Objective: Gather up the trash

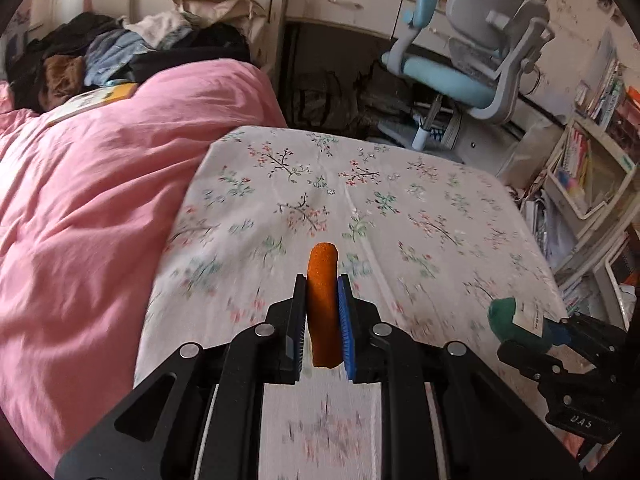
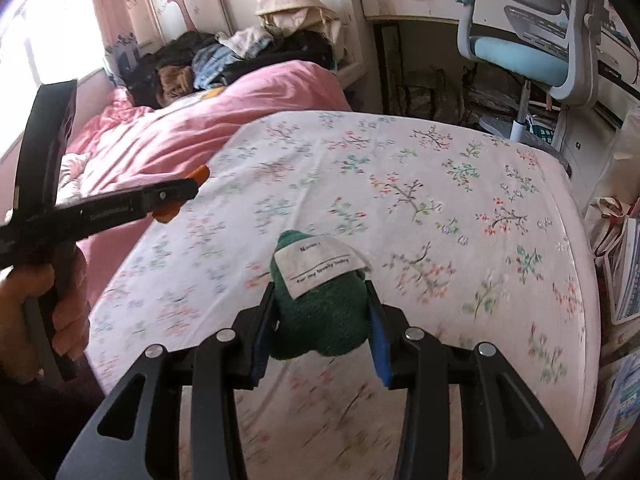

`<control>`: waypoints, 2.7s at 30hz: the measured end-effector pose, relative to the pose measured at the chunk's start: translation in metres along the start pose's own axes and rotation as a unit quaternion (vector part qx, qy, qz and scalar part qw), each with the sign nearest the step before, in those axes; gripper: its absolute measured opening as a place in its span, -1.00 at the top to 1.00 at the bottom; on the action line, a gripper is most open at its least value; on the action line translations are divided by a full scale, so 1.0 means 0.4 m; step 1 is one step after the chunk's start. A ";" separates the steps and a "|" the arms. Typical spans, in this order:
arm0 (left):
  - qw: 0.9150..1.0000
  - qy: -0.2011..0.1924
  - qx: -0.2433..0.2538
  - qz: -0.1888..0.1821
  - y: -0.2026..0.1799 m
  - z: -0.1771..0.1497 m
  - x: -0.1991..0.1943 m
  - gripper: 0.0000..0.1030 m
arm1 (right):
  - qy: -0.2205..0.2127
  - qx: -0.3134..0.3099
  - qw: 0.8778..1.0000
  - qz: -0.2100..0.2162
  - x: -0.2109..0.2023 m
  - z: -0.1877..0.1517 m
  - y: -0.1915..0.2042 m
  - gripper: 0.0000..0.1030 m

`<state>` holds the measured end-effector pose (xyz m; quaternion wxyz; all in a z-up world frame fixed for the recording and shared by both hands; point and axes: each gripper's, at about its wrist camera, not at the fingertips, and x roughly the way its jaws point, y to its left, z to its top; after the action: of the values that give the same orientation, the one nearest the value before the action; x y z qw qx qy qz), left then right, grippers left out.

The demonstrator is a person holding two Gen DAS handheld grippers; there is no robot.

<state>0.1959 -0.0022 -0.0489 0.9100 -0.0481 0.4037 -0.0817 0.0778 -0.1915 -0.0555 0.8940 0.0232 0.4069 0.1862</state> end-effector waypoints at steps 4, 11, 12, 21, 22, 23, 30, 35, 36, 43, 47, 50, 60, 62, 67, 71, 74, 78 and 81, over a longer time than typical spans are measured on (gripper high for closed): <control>1.000 -0.012 -0.005 -0.006 -0.002 -0.071 -0.097 0.71 | -0.016 0.001 1.000 0.015 -0.057 -0.043 0.043 0.19; 0.999 -0.035 -0.009 -0.005 -0.006 -0.192 -0.251 0.71 | -0.040 -0.012 0.999 0.020 -0.141 -0.136 0.112 0.19; 0.999 -0.037 -0.009 -0.005 -0.007 -0.208 -0.267 0.71 | -0.041 -0.013 0.999 0.019 -0.153 -0.156 0.123 0.18; 0.998 -0.052 0.016 0.009 -0.041 -0.345 -0.375 0.71 | -0.052 0.012 0.998 0.017 -0.209 -0.258 0.143 0.18; 0.998 -0.054 0.018 0.010 -0.043 -0.352 -0.382 0.71 | -0.054 0.011 0.998 0.017 -0.215 -0.265 0.144 0.18; 0.998 -0.056 0.020 0.011 -0.045 -0.362 -0.391 0.71 | -0.057 0.010 0.998 0.016 -0.219 -0.270 0.147 0.18; 0.997 -0.067 0.025 0.015 -0.052 -0.387 -0.424 0.71 | -0.057 0.015 0.998 0.013 -0.242 -0.314 0.149 0.18; 0.997 -0.070 0.027 0.016 -0.056 -0.394 -0.435 0.71 | -0.054 0.013 0.998 0.013 -0.248 -0.330 0.157 0.18; 0.997 -0.070 0.028 0.016 -0.057 -0.396 -0.436 0.71 | -0.053 0.013 0.998 0.013 -0.249 -0.335 0.159 0.18; 0.998 -0.047 0.028 -0.004 -0.071 -0.433 -0.435 0.71 | 0.009 0.004 1.000 0.002 -0.212 -0.387 0.183 0.17; 1.000 -0.003 0.019 -0.024 -0.081 -0.483 -0.417 0.70 | 0.076 0.018 0.997 -0.009 -0.172 -0.436 0.183 0.00; 0.997 0.065 0.001 -0.040 -0.085 -0.539 -0.377 0.62 | 0.078 0.030 0.996 -0.022 -0.178 -0.448 0.175 -0.16; 1.000 0.002 0.002 0.012 -0.097 -0.560 -0.418 -0.43 | 0.039 0.078 0.993 -0.084 -0.212 -0.455 0.126 -0.62; 0.999 -0.020 -0.002 0.029 -0.089 -0.551 -0.436 -0.59 | 0.037 0.072 0.993 -0.083 -0.212 -0.461 0.132 -0.62; 0.996 -0.062 -0.017 0.058 -0.073 -0.533 -0.473 -0.81 | 0.016 0.063 0.994 -0.092 -0.213 -0.448 0.134 -0.63; 0.995 -0.065 -0.025 0.067 -0.065 -0.528 -0.475 -0.86 | -0.004 0.064 0.993 -0.102 -0.216 -0.441 0.141 -0.68; 0.995 -0.067 -0.021 0.072 -0.070 -0.527 -0.473 -0.86 | -0.016 0.068 0.992 -0.108 -0.222 -0.437 0.141 -0.70; 0.994 -0.070 -0.014 0.077 -0.076 -0.527 -0.474 -0.86 | -0.026 0.063 0.991 -0.115 -0.226 -0.430 0.147 -0.77; 0.994 -0.074 -0.015 0.081 -0.078 -0.527 -0.475 -0.86 | -0.033 0.055 0.991 -0.121 -0.229 -0.429 0.152 -0.78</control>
<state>-0.0896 -0.0019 -0.0469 0.9400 -0.0348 0.3394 0.0020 -0.1225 -0.1862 -0.0924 0.9201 0.0293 0.3868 0.0534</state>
